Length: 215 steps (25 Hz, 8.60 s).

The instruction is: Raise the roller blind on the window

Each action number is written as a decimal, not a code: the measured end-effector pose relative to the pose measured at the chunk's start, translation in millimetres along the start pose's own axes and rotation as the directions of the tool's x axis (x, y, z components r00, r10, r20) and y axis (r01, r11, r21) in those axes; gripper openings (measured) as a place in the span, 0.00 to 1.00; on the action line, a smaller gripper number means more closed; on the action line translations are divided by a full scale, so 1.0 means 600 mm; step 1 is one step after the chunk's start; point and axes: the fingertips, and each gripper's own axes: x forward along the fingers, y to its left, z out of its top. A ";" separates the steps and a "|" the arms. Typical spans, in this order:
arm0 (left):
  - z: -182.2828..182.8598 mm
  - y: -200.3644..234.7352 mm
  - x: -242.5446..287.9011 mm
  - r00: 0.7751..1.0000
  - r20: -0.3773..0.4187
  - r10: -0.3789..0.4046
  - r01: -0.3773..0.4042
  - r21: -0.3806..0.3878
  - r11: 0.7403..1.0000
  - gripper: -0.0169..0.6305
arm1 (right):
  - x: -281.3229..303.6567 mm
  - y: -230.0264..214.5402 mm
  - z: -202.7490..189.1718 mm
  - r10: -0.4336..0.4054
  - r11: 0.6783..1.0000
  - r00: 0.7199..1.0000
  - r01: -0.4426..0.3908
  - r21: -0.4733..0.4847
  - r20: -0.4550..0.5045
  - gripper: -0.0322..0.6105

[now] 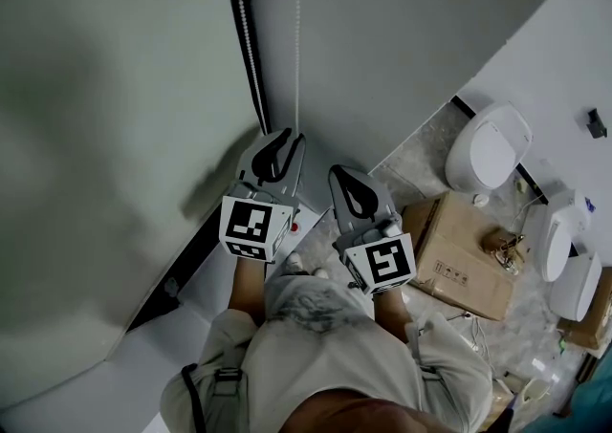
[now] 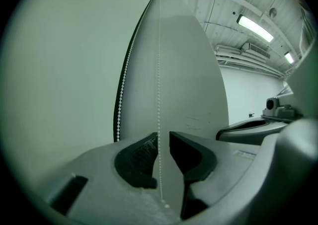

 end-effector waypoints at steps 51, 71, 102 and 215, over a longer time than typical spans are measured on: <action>-0.027 -0.054 -0.089 1.000 -0.022 0.011 -0.012 -0.045 0.999 0.04 | -0.006 0.076 0.098 0.291 0.957 0.956 -0.291 -0.008 0.046 0.13; -0.029 -0.063 -0.122 1.000 -0.021 0.010 -0.011 -0.062 0.998 0.04 | 0.038 0.115 0.219 0.389 0.921 0.914 -0.386 -0.044 0.115 0.12; -0.124 -0.067 -0.139 0.995 -0.103 -0.019 0.005 -0.136 0.991 0.04 | 0.024 0.126 0.134 0.317 0.948 0.944 -0.316 -0.025 0.088 0.07; 0.055 -0.063 -0.138 0.999 0.051 -0.020 0.021 -0.011 1.000 0.06 | -0.003 0.178 -0.175 0.314 0.949 0.934 -0.316 0.019 -0.171 0.07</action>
